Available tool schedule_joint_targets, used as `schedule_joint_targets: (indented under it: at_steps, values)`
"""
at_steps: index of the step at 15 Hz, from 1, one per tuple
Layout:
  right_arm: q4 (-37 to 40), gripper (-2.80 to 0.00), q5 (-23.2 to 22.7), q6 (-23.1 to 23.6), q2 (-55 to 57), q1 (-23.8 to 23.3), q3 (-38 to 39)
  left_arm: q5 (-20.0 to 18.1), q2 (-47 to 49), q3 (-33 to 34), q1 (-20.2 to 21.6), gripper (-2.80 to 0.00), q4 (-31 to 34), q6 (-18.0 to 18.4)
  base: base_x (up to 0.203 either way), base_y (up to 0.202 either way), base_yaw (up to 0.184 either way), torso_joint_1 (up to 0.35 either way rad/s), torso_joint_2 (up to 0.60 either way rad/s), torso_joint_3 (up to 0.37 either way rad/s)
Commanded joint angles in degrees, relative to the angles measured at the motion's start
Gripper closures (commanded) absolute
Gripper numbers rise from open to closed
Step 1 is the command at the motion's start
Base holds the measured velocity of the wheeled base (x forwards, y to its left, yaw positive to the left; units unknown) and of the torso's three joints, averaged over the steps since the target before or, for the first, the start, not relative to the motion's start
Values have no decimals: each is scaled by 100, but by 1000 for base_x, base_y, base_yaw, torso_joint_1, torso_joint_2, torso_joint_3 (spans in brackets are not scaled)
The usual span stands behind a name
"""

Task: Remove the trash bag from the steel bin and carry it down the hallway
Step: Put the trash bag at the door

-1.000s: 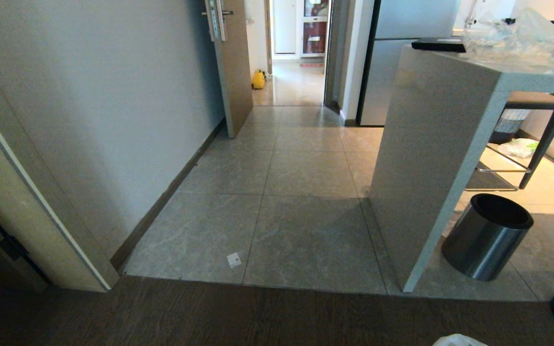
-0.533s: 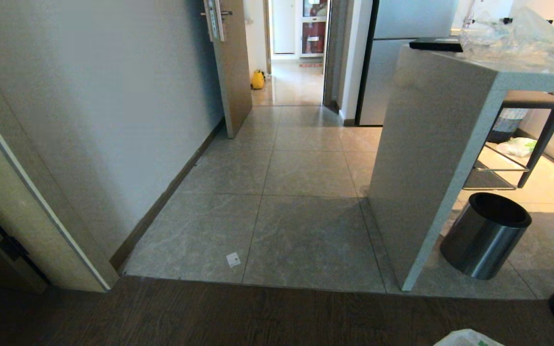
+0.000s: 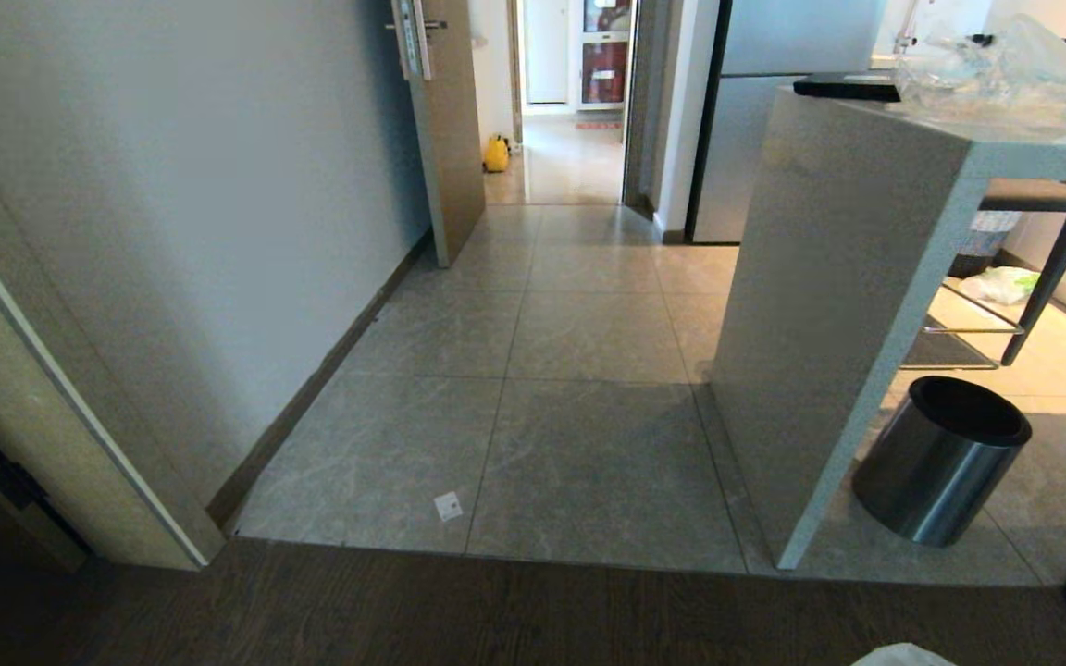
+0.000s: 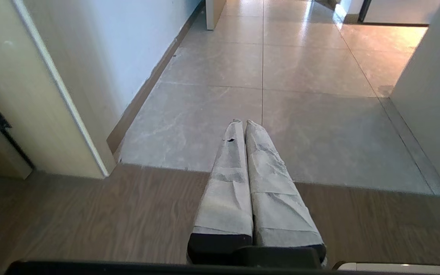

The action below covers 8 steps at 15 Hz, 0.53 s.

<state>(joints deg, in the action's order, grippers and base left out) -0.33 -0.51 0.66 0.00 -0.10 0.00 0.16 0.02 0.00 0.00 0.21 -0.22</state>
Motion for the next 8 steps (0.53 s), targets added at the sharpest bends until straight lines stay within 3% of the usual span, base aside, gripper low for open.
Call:
schedule_joint_targets:
  at_steps: [1, 8]
  values:
    - [-9, 0, -2, 2, 2, 1, 0, 2, -2, 0, 0, 0, -3, -13, 194, 0, 0, 7, 12, 2]
    - [-4, 0, -2, -2, 9, 1, 0, 2, -2, 0, 0, 0, -3, -13, 190, 0, -1, 3, 1, 3]
